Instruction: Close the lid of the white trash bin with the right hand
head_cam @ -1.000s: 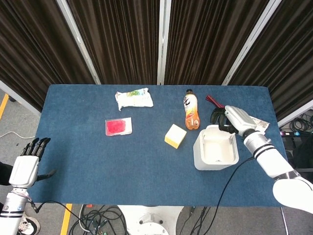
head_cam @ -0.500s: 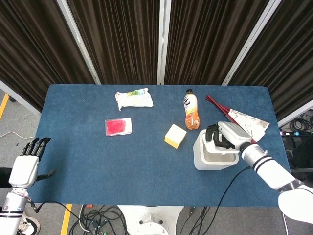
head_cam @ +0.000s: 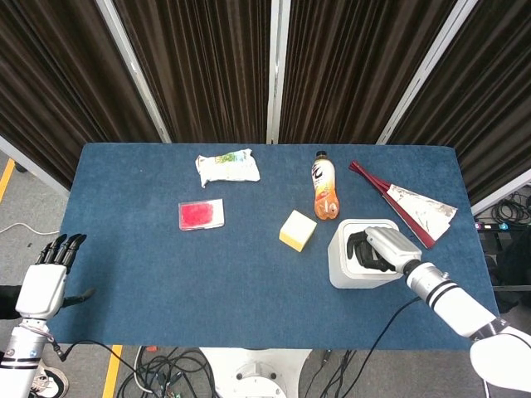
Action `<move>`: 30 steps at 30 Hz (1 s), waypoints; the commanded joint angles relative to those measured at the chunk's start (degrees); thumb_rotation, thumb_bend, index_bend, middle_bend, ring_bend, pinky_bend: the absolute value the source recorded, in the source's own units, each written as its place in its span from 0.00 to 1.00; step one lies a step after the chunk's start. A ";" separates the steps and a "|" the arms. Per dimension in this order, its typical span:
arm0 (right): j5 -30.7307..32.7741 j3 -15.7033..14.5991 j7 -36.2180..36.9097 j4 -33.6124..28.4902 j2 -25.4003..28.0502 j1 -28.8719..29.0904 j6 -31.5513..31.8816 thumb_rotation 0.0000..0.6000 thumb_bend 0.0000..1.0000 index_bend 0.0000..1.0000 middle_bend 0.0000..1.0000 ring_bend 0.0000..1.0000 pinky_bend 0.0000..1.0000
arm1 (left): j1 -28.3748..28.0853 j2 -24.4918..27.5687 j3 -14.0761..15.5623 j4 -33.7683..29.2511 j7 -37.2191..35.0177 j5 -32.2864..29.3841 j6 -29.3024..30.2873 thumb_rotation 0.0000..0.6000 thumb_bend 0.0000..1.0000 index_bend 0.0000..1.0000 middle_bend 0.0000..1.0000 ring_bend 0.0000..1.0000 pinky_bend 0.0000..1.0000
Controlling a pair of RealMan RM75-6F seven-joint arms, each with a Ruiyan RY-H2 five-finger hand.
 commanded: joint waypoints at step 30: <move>-30.52 -6.97 -10.84 17.60 -14.68 -34.75 52.92 1.00 0.27 0.01 0.06 0.00 0.00 | 0.10 0.49 -0.06 -1.33 0.63 0.13 0.30 1.00 0.07 0.09 0.09 0.04 0.13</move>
